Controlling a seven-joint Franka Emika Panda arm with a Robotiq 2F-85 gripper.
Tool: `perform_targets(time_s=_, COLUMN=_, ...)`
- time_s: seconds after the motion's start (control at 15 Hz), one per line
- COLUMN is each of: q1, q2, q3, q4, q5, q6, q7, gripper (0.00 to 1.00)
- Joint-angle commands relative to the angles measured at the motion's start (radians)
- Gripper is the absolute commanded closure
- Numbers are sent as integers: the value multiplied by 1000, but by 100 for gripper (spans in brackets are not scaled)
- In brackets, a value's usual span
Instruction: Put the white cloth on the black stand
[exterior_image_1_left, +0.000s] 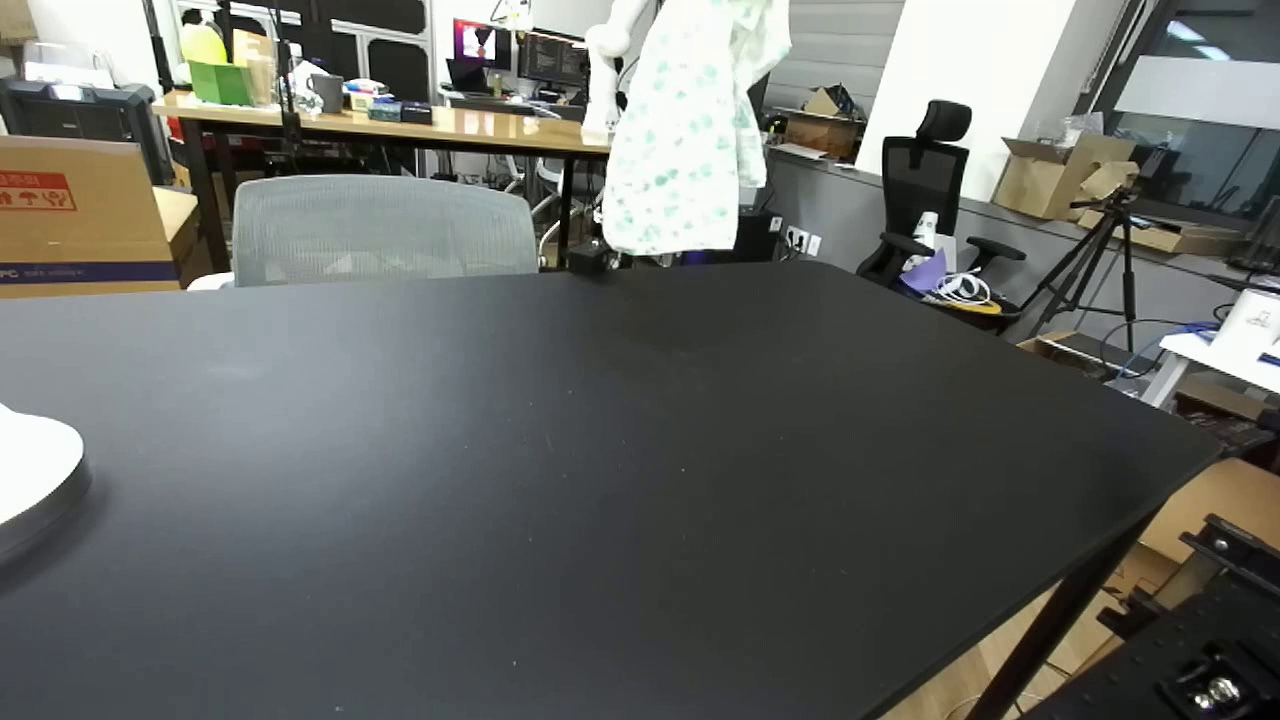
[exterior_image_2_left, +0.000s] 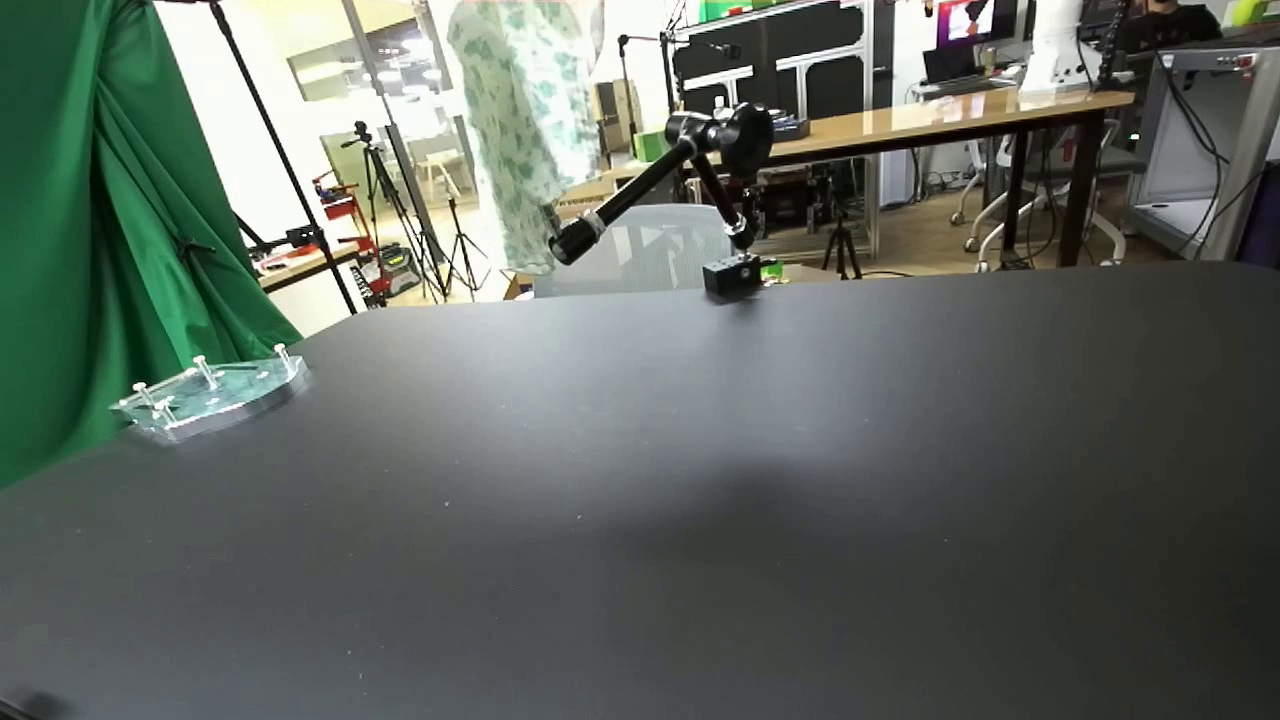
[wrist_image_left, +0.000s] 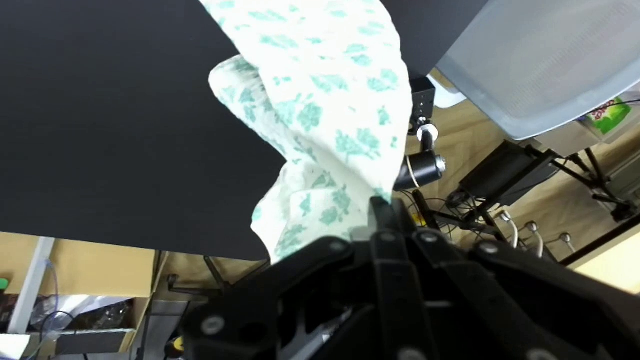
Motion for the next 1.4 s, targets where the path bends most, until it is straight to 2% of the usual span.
perform_targets(time_s=0.0, q1=-37, q2=41, q3=29, q4=3, q5=3, q6=-18, q7=38, gripper=100)
perform_targets(time_s=1.33, q1=-17, q2=212, q3=-9, q4=22, q5=-16, q6=14, q7=74, gripper=100)
